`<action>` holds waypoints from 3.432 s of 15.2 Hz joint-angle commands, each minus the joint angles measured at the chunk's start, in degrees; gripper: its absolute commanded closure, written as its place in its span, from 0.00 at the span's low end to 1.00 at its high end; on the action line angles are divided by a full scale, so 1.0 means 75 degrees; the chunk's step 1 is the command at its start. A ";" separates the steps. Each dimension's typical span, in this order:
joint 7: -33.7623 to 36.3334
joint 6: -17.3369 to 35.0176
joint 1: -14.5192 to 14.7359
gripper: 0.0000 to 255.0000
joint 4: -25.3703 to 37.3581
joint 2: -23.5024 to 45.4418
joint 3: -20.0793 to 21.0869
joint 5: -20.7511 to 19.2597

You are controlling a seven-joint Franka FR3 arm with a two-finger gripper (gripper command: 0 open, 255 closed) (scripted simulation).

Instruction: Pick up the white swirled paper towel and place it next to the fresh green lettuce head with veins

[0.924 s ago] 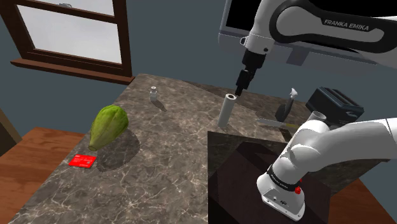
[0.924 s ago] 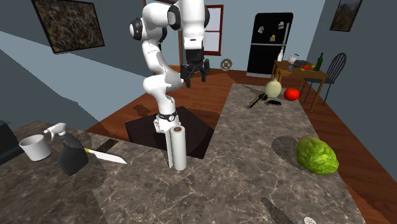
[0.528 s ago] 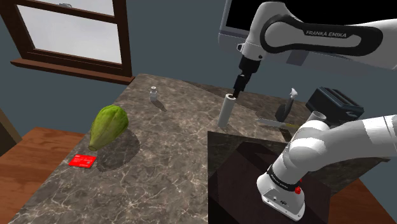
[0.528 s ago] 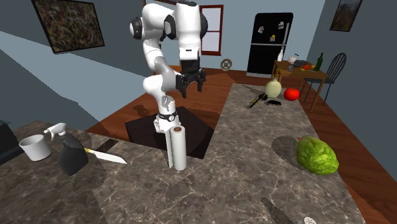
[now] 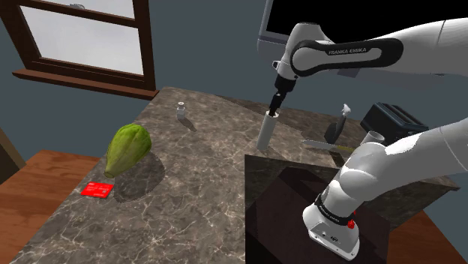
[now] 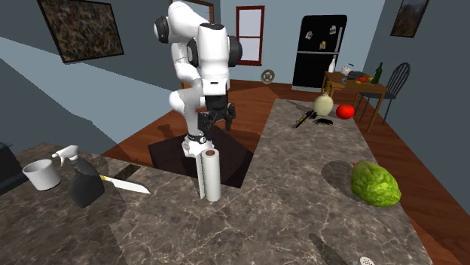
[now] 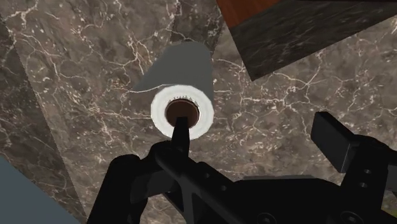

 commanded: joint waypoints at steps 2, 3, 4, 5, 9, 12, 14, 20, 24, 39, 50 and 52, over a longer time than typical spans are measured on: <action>-0.0438 0.0722 -0.0095 0.00 0.0099 0.0648 -0.0281 -0.0200; -0.0583 0.0956 -0.0122 0.00 0.0151 0.0880 -0.0375 -0.0251; -0.0728 0.1186 -0.0147 0.00 0.0214 0.1119 -0.0468 -0.0293; -0.0734 0.1195 -0.0148 0.00 0.0217 0.1129 -0.0472 -0.0294; -0.0741 0.1652 -0.0150 0.00 -0.0028 0.1341 -0.0510 -0.0300; -0.0751 0.2069 -0.0150 0.00 -0.0225 0.1561 -0.0545 -0.0300; -0.0751 0.2068 -0.0150 0.00 -0.0226 0.1560 -0.0545 -0.0300; -0.0751 0.2067 -0.0150 0.00 -0.0225 0.1560 -0.0545 -0.0300; -0.0752 0.2068 -0.0151 1.00 -0.0225 0.1560 -0.0545 -0.0300; -0.0757 0.1044 -0.0146 1.00 0.0390 0.1150 -0.0475 -0.0282; -0.0778 -0.0146 -0.0128 1.00 0.1305 0.0875 -0.0402 -0.0241; -0.0783 -0.0356 -0.0124 1.00 0.1490 0.0849 -0.0390 -0.0233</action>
